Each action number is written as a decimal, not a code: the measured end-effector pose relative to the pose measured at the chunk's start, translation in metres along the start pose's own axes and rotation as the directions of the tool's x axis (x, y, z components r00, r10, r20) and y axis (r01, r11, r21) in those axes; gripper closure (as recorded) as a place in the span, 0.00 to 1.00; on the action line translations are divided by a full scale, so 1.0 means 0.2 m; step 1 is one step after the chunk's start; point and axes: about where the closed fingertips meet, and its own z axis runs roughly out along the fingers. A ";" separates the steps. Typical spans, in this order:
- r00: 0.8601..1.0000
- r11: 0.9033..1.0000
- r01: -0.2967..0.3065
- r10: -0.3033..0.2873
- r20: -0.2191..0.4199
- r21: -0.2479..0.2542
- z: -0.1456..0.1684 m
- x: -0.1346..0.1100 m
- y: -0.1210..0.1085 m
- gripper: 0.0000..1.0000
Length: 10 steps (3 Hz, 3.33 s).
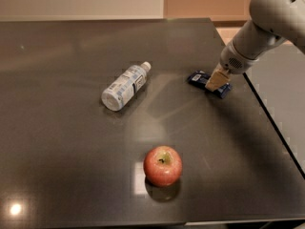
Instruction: Move rxbar blueberry near apple
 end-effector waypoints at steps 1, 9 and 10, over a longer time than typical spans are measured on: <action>0.999 0.999 0.039 -0.039 -0.007 -0.008 -0.05 0.02 0.07 1.00; 0.942 0.897 0.336 -0.318 0.108 -0.287 -0.31 0.09 1.14 0.36; 0.941 0.896 0.338 -0.320 0.108 -0.288 -0.31 0.09 1.15 0.12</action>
Offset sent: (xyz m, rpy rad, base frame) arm -0.0853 0.0244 0.0282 0.0487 0.0071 0.1574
